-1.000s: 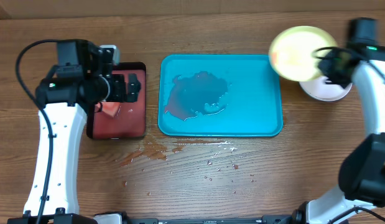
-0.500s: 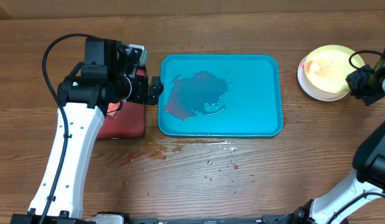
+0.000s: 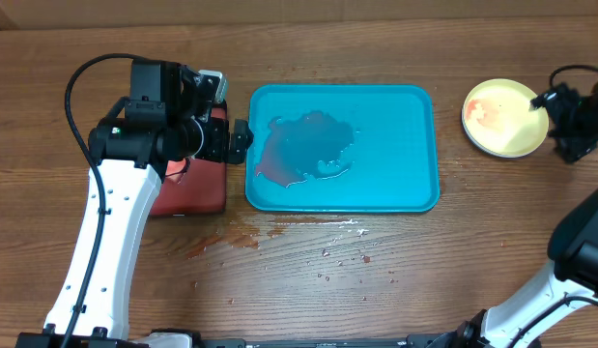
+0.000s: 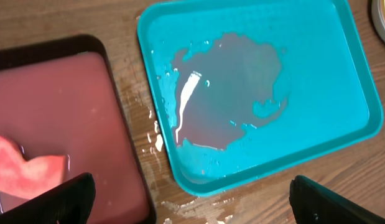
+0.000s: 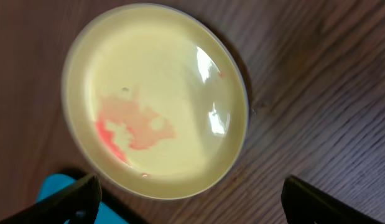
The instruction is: Clean dirty plates on tray and stack at the side
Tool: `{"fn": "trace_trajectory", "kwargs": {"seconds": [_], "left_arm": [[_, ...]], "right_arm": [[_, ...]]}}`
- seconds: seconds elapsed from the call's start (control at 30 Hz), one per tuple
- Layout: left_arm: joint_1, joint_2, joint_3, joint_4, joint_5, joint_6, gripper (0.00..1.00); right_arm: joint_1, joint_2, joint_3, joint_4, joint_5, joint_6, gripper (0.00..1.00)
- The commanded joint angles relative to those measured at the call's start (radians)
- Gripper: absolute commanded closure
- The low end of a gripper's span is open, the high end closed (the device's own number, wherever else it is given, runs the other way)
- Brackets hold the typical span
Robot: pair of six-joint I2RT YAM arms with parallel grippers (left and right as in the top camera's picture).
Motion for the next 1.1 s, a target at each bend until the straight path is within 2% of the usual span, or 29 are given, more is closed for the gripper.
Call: {"fn": "trace_trajectory", "kwargs": {"seconds": [0.0, 0.27, 0.43, 0.53, 0.7, 0.87, 0.9, 1.0, 1.07], "left_arm": [[-0.003, -0.040, 0.012, -0.016, 0.015, -0.014, 0.00], [-0.015, -0.243, 0.012, -0.124, 0.015, -0.014, 0.00], [-0.048, -0.427, 0.002, -0.237, 0.014, -0.002, 0.00], [-0.078, -0.589, -0.059, -0.245, 0.015, -0.007, 0.00], [-0.087, -0.897, -0.214, -0.245, 0.027, -0.079, 0.00], [-0.086, -1.140, -0.331, -0.254, 0.027, -0.164, 0.00], [-0.086, -1.171, -0.345, -0.254, 0.027, -0.178, 0.00], [-0.086, -1.234, -0.365, -0.253, 0.025, -0.201, 0.00], [-0.086, -1.244, -0.364, -0.250, 0.022, -0.209, 0.00]], "right_arm": [[0.029, -0.137, 0.140, -0.078, -0.041, -0.051, 0.06], [0.219, -0.419, 0.186, -0.280, -0.039, -0.180, 0.06], [0.395, -0.580, 0.184, -0.364, 0.006, -0.178, 0.10], [0.502, -0.699, 0.145, -0.362, 0.101, -0.164, 0.13], [0.652, -0.970, -0.063, -0.297, 0.150, -0.152, 0.13], [0.718, -1.287, -0.396, -0.200, 0.151, -0.153, 0.13], [0.720, -1.341, -0.453, -0.189, 0.150, -0.153, 0.12], [0.720, -1.474, -0.574, -0.175, 0.150, -0.153, 0.00], [0.720, -1.523, -0.597, -0.185, 0.150, -0.153, 0.00]]}}
